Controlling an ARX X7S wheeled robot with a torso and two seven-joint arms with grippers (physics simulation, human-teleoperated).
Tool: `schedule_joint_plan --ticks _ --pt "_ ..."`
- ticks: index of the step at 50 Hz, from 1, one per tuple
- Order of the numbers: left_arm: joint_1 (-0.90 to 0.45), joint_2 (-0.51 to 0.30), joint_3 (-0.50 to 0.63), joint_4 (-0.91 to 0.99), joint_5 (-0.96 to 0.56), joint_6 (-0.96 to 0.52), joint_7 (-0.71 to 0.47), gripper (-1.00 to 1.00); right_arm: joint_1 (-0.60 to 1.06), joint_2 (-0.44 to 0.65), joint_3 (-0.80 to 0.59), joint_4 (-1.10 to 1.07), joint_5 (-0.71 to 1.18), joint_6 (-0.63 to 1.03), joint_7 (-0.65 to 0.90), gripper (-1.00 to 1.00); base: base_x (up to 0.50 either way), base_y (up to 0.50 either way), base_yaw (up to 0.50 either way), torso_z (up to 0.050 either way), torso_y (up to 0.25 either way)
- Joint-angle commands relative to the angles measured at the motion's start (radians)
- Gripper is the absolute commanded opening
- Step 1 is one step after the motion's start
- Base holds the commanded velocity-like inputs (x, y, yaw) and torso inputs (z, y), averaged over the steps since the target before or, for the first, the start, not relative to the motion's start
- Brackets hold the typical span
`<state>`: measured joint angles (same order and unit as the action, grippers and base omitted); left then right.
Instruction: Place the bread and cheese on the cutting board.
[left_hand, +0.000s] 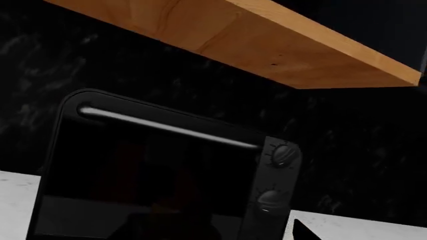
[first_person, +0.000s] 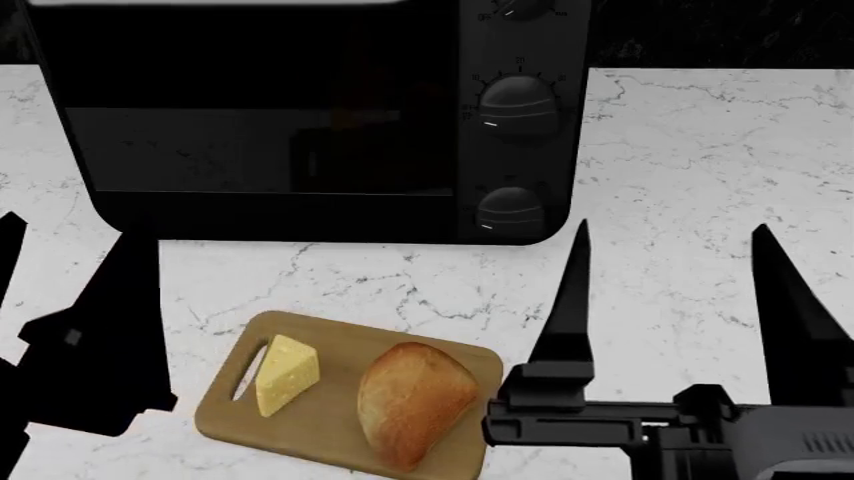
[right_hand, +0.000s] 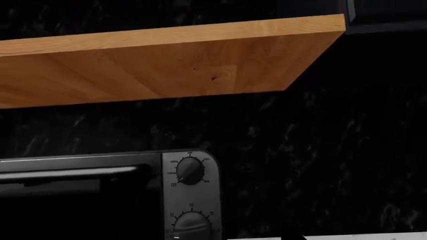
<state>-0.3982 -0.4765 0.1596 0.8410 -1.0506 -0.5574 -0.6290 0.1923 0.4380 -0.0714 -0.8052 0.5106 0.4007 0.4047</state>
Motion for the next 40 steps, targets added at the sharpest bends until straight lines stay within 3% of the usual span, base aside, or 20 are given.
schedule_joint_plan --ticks 1,27,33,40 --pt "0.012 -0.019 -0.031 0.051 -0.042 0.018 -0.016 1.0 -0.004 0.01 0.008 -0.031 0.009 0.002 0.01 1.0 0.0 0.0 0.0 0.0 0.0" --pt "-0.008 -0.113 -0.1 0.204 -0.205 0.084 -0.129 1.0 -0.021 0.037 0.042 -0.117 0.033 0.014 0.053 1.0 0.0 0.0 0.0 0.0 0.0" --pt "-0.03 -0.228 0.02 0.206 -0.185 0.244 -0.178 1.0 -0.022 0.044 0.046 -0.132 0.042 0.018 0.062 1.0 0.0 0.0 0.0 0.0 0.0" --pt "-0.109 -0.41 0.271 0.206 -0.114 0.509 -0.262 1.0 -0.028 0.053 0.061 -0.153 0.053 0.019 0.075 1.0 0.0 0.0 0.0 0.0 0.0"
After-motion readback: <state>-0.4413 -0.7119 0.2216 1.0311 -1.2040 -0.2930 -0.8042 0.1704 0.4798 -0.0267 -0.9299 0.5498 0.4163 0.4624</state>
